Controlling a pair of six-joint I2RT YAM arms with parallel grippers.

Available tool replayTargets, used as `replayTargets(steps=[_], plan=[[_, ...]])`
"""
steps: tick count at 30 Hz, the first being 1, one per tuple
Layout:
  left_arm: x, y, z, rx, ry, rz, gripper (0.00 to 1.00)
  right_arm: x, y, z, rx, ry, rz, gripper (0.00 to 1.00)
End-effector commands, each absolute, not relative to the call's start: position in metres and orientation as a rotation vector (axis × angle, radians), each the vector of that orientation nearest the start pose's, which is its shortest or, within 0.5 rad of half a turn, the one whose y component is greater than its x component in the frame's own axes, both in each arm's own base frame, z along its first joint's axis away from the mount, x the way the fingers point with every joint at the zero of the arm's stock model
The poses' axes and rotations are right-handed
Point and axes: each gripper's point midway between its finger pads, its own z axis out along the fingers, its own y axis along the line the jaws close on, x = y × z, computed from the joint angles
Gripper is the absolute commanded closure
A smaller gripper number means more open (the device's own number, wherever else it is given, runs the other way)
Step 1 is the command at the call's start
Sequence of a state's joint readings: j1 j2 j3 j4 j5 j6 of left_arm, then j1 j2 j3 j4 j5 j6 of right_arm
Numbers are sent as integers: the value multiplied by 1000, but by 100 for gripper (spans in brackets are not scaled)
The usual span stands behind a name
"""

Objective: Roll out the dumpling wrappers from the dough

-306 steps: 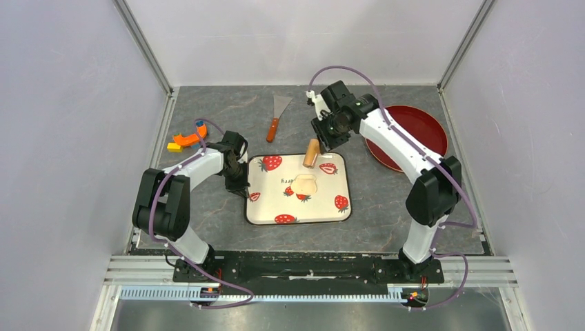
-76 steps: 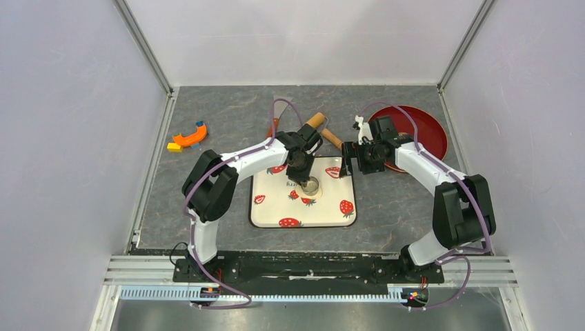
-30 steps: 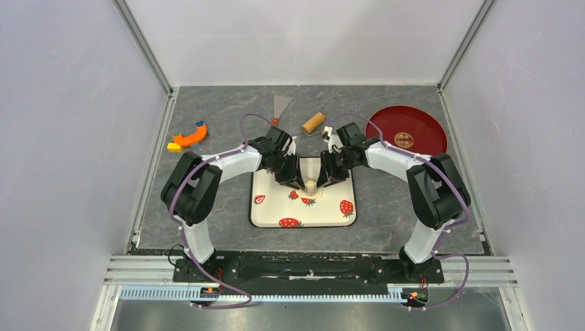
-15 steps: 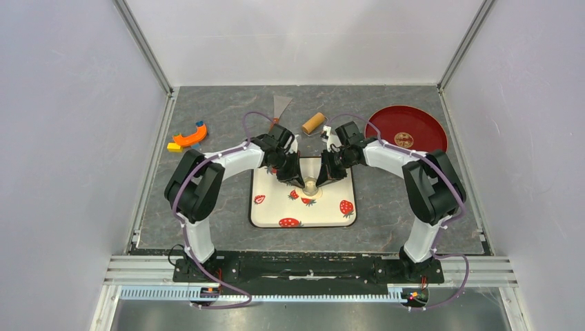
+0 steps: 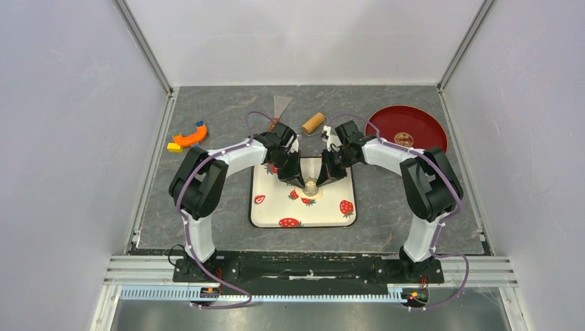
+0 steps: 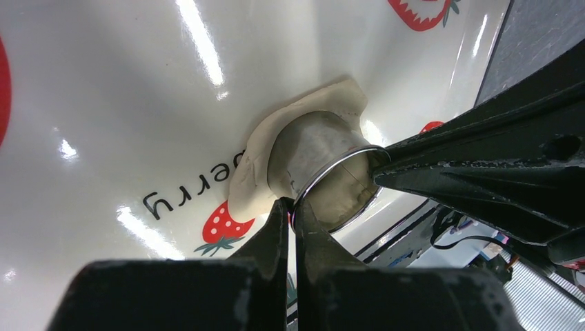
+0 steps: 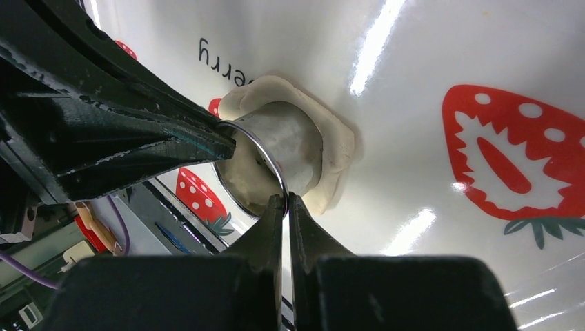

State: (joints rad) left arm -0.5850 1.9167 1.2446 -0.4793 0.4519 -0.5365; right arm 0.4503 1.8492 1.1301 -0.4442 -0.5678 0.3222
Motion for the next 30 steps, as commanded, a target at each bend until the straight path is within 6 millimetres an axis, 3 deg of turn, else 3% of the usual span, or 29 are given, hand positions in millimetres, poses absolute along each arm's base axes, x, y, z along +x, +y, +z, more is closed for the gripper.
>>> replayTargets(steps=[1, 12, 20, 30], plan=[[272, -286, 1, 160, 2995, -702, 98, 256, 210, -25, -401, 3021, 648, 100], [267, -285, -20, 112, 3057, -656, 98, 243, 191, -51, -448, 3108, 524, 100], [257, -277, -43, 87, 3124, -600, 98, 237, 183, -61, -489, 3131, 482, 100], [247, -266, -58, 104, 3166, -542, 98, 224, 175, -70, -503, 3157, 462, 100]])
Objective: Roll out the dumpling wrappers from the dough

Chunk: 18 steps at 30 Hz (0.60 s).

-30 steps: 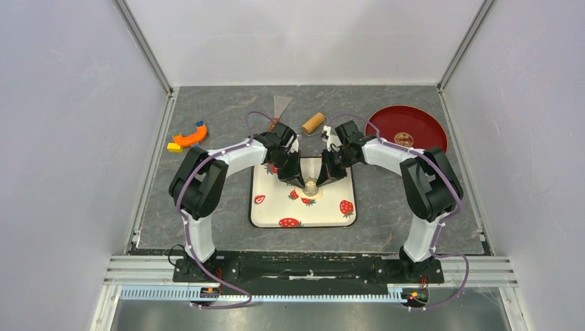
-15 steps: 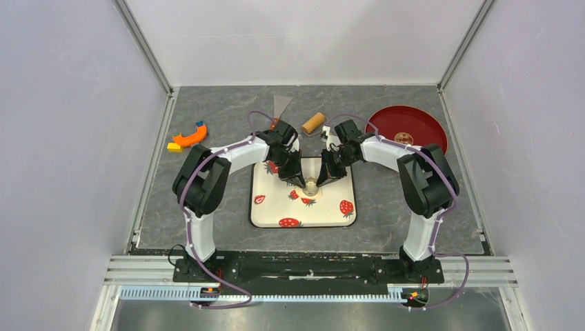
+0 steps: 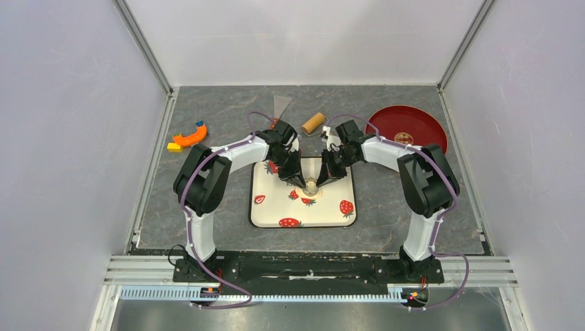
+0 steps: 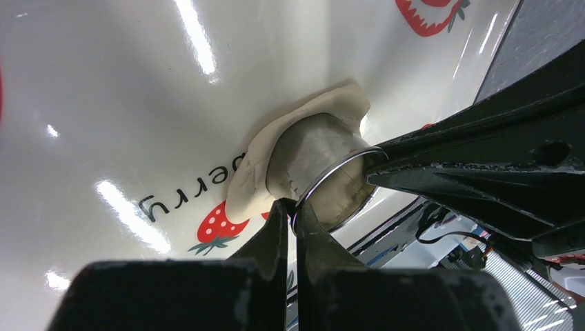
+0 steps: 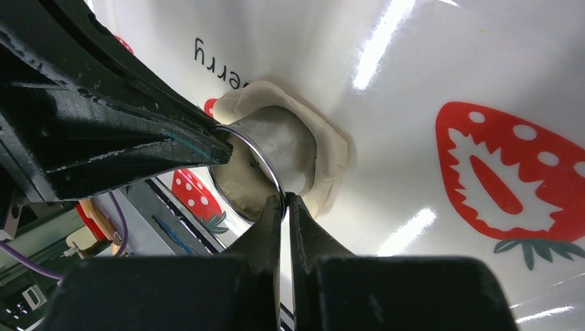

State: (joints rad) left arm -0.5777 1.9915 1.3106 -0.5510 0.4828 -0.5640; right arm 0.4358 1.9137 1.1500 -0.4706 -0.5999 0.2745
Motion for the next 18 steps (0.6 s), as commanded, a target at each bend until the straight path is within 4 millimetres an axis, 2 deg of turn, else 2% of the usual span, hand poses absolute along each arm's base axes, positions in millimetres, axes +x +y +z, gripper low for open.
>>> replayTargets(steps=[1, 5, 9, 18], plan=[[245, -264, -60, 104, 3172, -530, 98, 224, 175, -70, -500, 3158, 462, 100], [239, -260, -67, 106, 3188, -522, 98, 220, 173, -73, -505, 3166, 458, 100], [237, -258, -72, 105, 3204, -508, 98, 222, 166, -75, -556, 3169, 340, 100], [235, -254, -74, 111, 3208, -485, 98, 213, 161, -83, -590, 3192, 293, 100]])
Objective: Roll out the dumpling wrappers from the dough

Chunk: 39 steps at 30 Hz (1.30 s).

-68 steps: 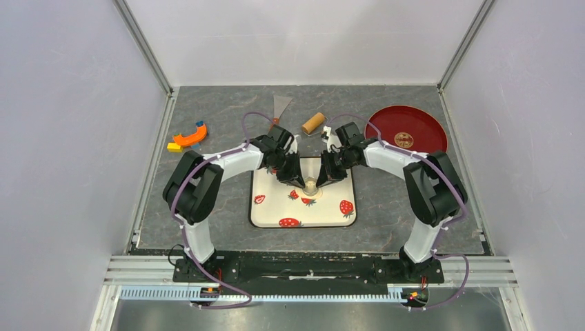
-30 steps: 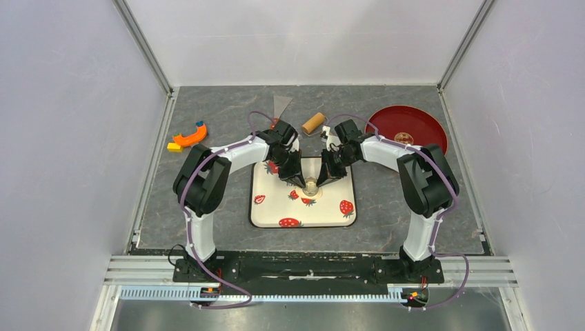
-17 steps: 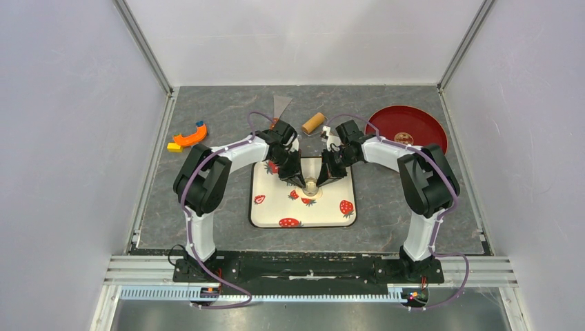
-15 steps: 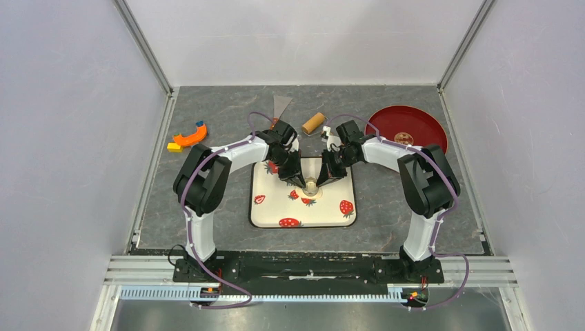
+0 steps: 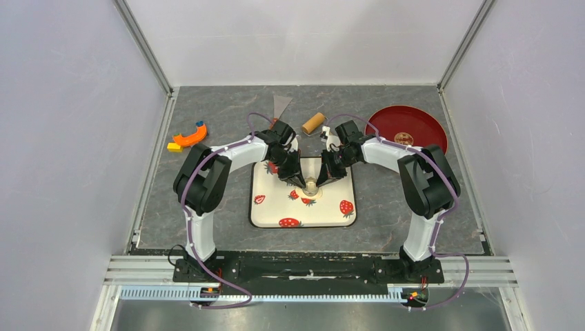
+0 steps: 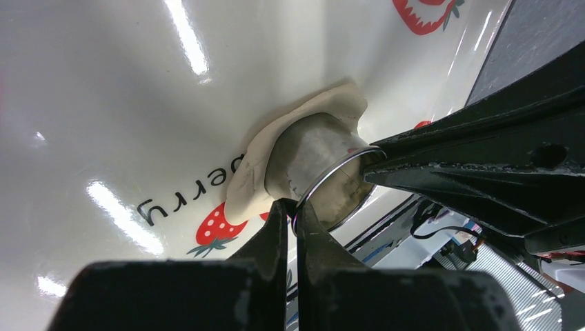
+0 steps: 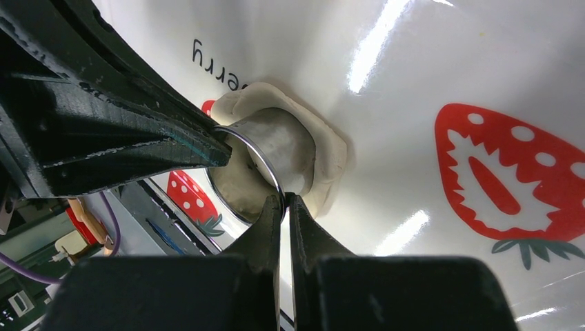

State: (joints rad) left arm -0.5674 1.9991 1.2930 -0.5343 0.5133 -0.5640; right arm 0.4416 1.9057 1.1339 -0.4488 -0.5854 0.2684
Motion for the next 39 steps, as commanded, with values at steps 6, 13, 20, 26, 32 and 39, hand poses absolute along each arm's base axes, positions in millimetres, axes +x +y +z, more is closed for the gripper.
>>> replayTargets(steps=[6, 13, 20, 26, 32, 39], plan=[[231, -250, -74, 146, 3226, -462, 98, 210, 158, -86, -623, 3195, 265, 100], [231, -235, -61, 259, 3263, -326, 98, 211, 161, -84, -647, 3202, 263, 100], [236, -229, -46, 300, 3282, -230, 98, 214, 163, -76, -652, 3227, 258, 100], [242, -237, -44, 287, 3289, -258, 98, 214, 162, -75, -643, 3245, 246, 100], [242, -239, -47, 292, 3297, -256, 98, 208, 163, -78, -643, 3270, 272, 100], [244, -245, -46, 323, 3295, -256, 98, 208, 162, -81, -639, 3276, 269, 100]])
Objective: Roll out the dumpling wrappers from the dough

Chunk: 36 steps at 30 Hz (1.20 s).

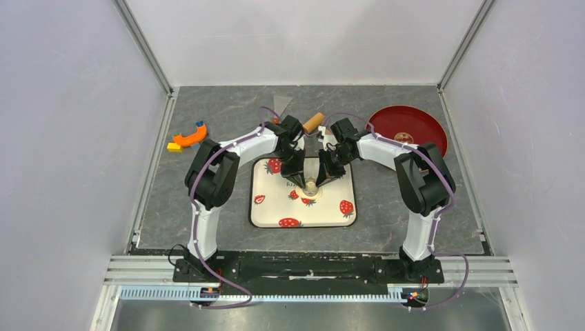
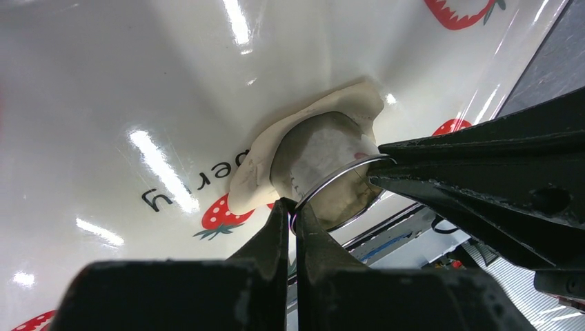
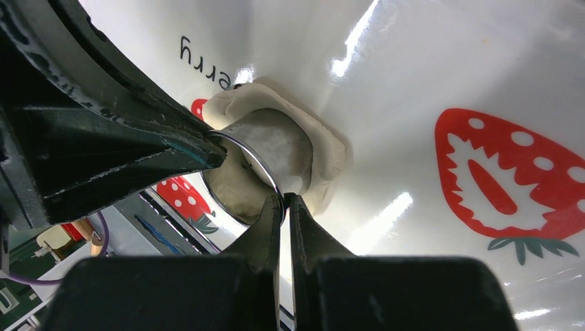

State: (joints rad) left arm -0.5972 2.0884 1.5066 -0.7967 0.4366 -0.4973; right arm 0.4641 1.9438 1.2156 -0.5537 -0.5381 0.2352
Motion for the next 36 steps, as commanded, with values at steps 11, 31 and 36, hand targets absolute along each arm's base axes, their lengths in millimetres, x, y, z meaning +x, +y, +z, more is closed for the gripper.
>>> replayTargets(steps=[11, 31, 36], plan=[[249, -243, -44, 362, 3291, -200, 98, 213, 163, -84, -658, 3272, 265, 100], [248, -250, -44, 404, 3295, -213, 98, 223, 168, -77, -712, 3192, 298, 100], [245, -248, -45, 424, 3308, -207, 98, 218, 162, -83, -714, 3215, 261, 100]])
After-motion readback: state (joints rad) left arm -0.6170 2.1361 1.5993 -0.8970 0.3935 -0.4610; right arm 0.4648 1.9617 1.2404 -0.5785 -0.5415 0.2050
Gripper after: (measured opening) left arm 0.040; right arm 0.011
